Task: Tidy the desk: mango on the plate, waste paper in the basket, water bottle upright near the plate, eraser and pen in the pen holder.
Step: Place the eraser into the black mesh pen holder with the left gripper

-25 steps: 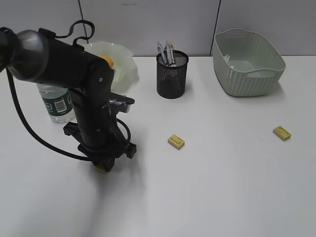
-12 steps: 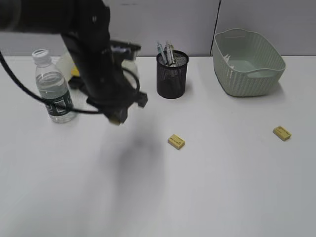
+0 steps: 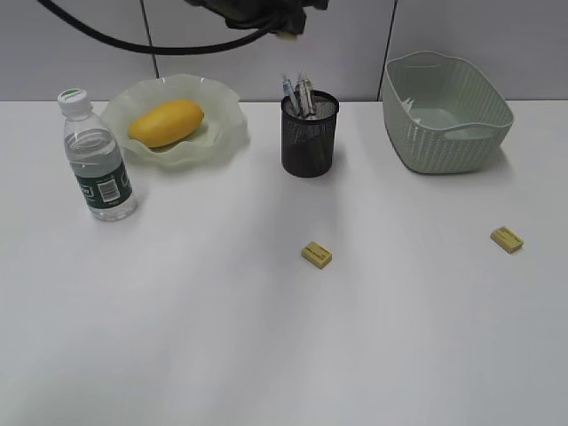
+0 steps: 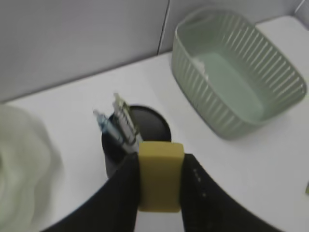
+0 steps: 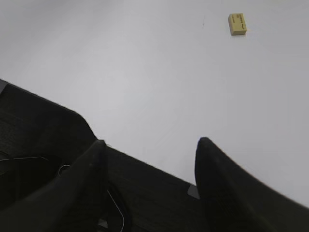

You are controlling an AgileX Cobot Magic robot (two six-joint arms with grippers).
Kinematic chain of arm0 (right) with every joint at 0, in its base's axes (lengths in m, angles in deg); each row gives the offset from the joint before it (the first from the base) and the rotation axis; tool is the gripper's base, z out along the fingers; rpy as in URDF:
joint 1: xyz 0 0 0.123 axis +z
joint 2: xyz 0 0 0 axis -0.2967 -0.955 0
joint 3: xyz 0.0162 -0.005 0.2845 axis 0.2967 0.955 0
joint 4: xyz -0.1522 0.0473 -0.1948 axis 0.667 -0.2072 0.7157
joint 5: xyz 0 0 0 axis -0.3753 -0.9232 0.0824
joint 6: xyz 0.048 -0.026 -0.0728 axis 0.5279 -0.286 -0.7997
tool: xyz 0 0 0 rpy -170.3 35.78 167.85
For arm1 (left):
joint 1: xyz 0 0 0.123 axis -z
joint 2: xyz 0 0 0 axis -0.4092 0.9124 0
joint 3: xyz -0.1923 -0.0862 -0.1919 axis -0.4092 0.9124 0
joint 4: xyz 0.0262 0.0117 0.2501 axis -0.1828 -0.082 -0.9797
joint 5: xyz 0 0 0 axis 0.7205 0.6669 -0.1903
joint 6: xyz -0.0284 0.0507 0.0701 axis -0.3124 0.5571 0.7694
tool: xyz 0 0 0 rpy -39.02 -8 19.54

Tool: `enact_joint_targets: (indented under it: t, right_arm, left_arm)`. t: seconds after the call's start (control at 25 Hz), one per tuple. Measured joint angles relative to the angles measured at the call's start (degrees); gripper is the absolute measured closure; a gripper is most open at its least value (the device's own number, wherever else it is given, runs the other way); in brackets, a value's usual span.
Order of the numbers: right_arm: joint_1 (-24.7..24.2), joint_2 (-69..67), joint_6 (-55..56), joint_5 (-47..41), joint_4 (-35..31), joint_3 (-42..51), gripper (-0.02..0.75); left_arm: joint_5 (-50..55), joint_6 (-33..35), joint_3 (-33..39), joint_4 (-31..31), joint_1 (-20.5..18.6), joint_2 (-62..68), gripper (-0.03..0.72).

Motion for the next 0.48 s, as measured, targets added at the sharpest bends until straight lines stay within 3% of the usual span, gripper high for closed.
enact_joint_targets:
  t: [0.48]
  right_arm:
    - [0.00, 0.00, 0.00, 0.01, 0.00, 0.00, 0.279]
  left_arm:
    - [-19.15, 0.04, -0.08, 0.00, -0.79, 11.93, 0.488]
